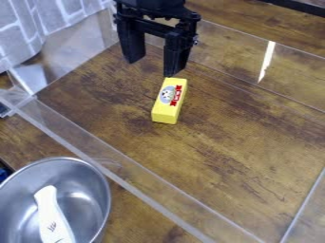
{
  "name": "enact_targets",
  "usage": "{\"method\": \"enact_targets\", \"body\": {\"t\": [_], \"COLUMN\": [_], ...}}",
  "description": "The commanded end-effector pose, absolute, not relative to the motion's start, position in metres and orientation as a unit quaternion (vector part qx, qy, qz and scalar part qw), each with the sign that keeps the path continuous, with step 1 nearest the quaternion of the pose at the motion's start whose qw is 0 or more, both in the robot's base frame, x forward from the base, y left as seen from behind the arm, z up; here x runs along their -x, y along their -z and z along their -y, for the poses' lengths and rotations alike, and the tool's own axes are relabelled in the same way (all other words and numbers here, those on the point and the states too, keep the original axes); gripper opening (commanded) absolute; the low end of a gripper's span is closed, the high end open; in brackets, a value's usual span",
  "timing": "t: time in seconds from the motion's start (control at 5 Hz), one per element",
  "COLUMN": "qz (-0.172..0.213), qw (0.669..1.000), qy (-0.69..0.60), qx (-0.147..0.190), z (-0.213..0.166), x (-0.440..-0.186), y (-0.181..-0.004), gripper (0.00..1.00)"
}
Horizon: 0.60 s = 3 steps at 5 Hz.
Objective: Move the yellow butter to the right side of the table
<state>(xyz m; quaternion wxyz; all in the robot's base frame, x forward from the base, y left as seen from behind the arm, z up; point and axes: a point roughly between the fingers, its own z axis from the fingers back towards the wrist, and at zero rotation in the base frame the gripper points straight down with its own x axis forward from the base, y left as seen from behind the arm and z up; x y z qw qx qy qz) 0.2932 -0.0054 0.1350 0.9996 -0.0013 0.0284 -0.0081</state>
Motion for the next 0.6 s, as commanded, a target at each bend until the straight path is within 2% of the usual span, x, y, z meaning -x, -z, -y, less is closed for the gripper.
{"method": "enact_targets", "body": {"t": [0.0, 0.2, 0.4], "qz": [-0.04, -0.042, -0.041], "qw": [0.999, 0.999, 0.999], "qy": [0.007, 0.008, 0.008], "qx": [-0.001, 0.0, -0.001], "z": [-0.001, -0.006, -0.014], "x": [-0.311, -0.327, -0.339], "y": [-0.109, -0.078, -0.061], "gripper": [1.0, 1.0, 1.0]}}
